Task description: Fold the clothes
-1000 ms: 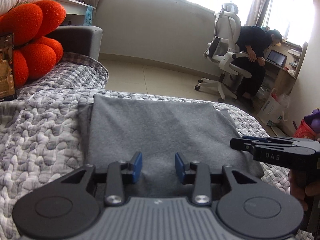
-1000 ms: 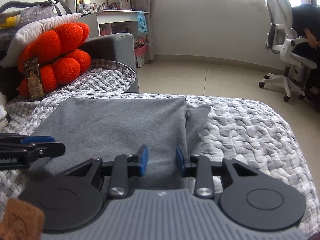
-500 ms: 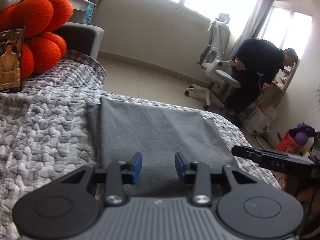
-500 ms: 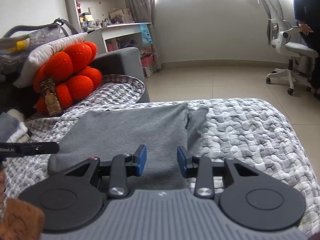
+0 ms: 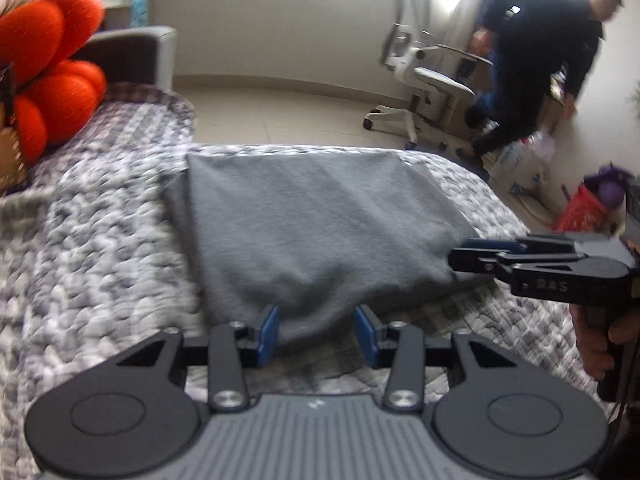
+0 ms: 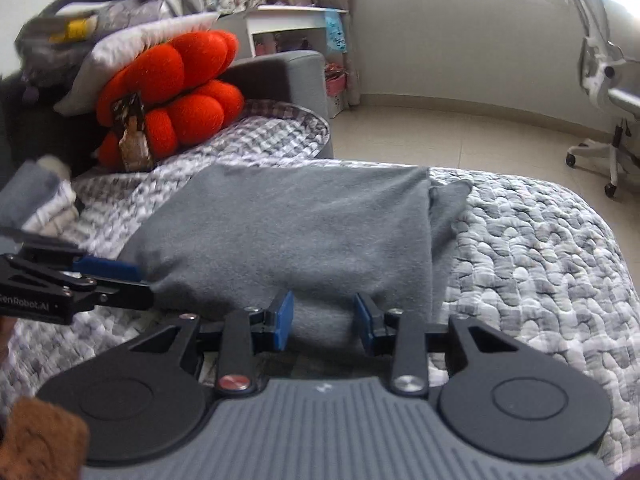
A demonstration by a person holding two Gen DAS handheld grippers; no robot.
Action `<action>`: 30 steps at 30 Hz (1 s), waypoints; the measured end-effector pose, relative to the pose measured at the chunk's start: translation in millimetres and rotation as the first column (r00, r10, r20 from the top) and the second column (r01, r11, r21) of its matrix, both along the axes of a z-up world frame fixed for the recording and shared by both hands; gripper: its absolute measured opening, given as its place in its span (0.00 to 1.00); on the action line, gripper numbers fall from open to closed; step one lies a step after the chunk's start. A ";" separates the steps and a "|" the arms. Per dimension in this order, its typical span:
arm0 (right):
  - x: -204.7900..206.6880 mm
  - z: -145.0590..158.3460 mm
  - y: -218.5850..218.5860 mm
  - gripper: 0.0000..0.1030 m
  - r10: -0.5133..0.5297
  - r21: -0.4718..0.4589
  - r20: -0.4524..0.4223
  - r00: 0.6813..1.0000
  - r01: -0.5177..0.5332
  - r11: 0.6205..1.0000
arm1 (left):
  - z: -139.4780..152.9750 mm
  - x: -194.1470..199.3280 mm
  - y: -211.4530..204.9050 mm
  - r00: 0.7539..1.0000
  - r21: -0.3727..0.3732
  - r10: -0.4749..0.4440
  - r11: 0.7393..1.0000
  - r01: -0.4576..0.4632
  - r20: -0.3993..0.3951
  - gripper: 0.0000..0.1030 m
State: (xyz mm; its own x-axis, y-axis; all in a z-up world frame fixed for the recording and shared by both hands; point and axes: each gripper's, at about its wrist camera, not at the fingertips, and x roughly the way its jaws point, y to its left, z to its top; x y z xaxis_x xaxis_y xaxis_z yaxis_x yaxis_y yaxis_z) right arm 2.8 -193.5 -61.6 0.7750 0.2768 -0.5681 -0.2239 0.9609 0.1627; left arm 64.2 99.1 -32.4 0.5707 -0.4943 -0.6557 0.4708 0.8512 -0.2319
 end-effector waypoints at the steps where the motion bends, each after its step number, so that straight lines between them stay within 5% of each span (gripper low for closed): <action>1: -0.3 2.2 -3.9 0.37 -0.009 0.024 0.002 1.000 0.009 1.000 | 2.3 2.9 9.0 1.000 -0.029 0.015 0.999 -0.016 -0.020 0.51; 6: 4.8 10.6 -15.4 0.38 -0.039 0.162 -0.006 0.999 0.039 0.986 | 3.4 20.8 52.1 0.981 -0.233 0.094 0.964 -0.132 -0.167 0.62; 12: 5.2 15.5 -0.6 0.38 0.027 0.205 -0.012 1.000 -0.024 0.978 | -20.9 38.4 79.7 0.917 -0.362 0.125 0.892 -0.271 -0.379 0.66; 16: -3.0 21.1 32.0 0.48 0.152 0.138 0.046 0.987 -0.156 0.978 | -32.7 42.0 86.0 0.882 -0.395 0.141 0.854 -0.338 -0.450 0.68; 23: -11.7 11.1 104.3 0.48 0.357 -0.074 0.068 0.932 -0.352 0.933 | -42.5 39.6 87.8 0.856 -0.445 0.140 0.806 -0.390 -0.497 0.69; 30: -5.0 -5.0 150.7 0.48 0.440 -0.200 0.065 0.896 -0.420 0.885 | -44.5 43.7 80.0 0.853 -0.457 0.130 0.798 -0.393 -0.506 0.70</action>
